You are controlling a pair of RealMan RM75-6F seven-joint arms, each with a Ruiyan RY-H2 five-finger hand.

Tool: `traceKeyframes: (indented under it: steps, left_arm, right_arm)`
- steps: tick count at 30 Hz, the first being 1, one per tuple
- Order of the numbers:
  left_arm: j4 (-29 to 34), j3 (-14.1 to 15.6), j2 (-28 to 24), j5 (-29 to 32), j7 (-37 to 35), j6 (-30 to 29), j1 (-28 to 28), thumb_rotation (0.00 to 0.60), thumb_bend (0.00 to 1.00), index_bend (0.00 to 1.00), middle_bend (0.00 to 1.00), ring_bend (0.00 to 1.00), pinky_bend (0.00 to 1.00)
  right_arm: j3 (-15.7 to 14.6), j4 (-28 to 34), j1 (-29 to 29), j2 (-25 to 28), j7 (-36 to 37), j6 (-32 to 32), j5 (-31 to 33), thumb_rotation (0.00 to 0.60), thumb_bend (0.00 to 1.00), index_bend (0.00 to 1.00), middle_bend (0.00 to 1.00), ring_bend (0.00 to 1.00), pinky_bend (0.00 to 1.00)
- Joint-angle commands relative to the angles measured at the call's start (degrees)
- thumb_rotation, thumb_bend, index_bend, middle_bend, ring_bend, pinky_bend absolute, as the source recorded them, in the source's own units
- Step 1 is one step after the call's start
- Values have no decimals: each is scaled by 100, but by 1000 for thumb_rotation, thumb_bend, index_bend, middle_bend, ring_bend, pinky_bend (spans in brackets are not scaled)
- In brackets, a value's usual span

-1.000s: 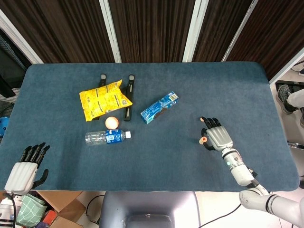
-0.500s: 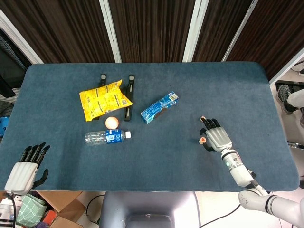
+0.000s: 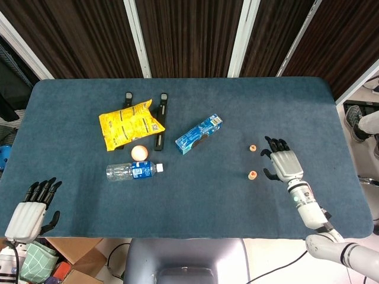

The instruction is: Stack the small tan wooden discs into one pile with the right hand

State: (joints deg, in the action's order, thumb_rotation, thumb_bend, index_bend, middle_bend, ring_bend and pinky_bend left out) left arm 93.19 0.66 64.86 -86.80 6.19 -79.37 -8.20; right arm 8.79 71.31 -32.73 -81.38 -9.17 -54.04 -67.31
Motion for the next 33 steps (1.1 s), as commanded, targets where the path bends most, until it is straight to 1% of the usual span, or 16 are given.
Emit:
traceKeyframes:
  steps: [1,8,11,17,21,33]
  left_arm:
    - [-1,-8,27,32,63,30,-12,600,490,0,0,0,29]
    - [-16,-41,106,160,265,134,-53,600,489,0,0,0,30]
    - [-18,-58,128,209,311,177,-74,600,490,0,0,0,29]
    - [-23,-71,142,262,335,212,-90,600,490,0,0,0,29]
    - [-33,-86,153,314,351,251,-107,600,490,0,0,0,30]
    - [-46,-90,176,362,401,300,-137,600,490,0,0,0,29]
  right_arm:
    - [290,-433,-184,-123,35,228,369,600,487,448,27,0,13]
    - [696,-1369,-724,-700,-472,627,1055,600,431,459,27,0,15]
    - [788,-1732,-912,-961,-604,816,1281,600,417,465,28,0,15]
    - [736,-2289,-1118,-1367,-708,1048,1325,600,415,477,28,0,15]
    - [639,-2577,-1190,-1555,-809,1076,1218,600,416,494,28,0,15]
    - [669,-3506,-1435,-2145,-840,1550,1275,600,416,531,28,0,15]
